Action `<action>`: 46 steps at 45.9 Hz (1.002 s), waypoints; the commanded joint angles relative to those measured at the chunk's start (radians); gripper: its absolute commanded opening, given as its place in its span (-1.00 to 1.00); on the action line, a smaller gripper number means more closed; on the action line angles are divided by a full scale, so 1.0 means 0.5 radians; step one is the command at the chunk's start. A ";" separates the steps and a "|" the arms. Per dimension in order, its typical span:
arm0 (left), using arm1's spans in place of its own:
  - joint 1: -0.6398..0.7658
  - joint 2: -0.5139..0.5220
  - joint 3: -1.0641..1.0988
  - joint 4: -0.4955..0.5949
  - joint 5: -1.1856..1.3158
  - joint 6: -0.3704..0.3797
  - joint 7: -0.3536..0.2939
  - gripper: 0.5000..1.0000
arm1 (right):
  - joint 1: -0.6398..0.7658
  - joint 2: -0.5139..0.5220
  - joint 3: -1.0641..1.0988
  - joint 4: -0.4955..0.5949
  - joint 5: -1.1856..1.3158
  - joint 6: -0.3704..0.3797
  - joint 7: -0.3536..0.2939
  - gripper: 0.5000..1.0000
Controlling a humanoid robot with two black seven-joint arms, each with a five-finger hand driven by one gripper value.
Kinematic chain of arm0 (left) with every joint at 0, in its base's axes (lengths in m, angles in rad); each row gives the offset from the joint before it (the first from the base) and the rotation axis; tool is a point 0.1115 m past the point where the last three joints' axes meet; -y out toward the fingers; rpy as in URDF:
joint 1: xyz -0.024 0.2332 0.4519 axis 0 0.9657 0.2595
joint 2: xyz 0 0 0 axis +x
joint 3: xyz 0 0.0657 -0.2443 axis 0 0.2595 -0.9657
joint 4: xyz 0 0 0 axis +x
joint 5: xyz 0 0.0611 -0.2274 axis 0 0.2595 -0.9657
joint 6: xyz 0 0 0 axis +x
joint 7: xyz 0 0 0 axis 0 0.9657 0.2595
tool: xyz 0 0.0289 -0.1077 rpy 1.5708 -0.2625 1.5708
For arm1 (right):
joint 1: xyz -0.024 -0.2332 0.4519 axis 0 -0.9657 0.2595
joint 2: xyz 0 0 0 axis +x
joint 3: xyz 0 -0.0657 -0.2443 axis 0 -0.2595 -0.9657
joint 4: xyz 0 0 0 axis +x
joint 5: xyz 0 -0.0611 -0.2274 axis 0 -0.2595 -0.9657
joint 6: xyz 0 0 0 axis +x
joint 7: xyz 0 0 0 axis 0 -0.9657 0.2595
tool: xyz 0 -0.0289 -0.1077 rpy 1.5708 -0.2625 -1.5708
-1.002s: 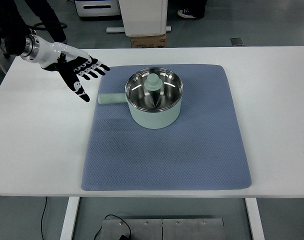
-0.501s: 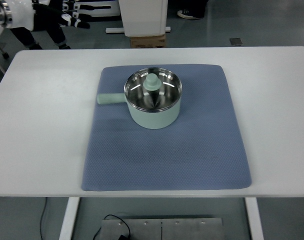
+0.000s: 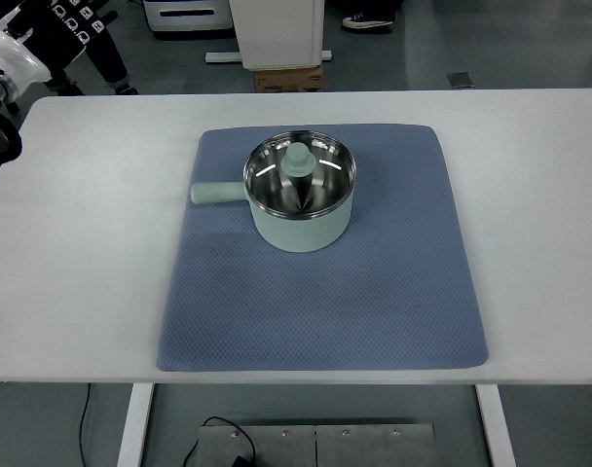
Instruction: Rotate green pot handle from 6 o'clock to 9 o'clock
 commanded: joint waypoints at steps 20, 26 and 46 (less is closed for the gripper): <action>0.386 -0.092 -0.401 0.023 -0.287 0.110 -0.052 1.00 | 0.000 0.000 0.000 -0.001 0.000 0.000 0.000 1.00; 0.426 -0.092 -0.398 0.023 -0.271 0.113 -0.052 1.00 | 0.000 0.000 0.003 0.002 0.006 0.000 0.000 1.00; 0.490 -0.132 -0.376 0.032 -0.183 0.116 -0.052 1.00 | 0.009 0.000 0.006 0.011 0.015 0.003 -0.006 1.00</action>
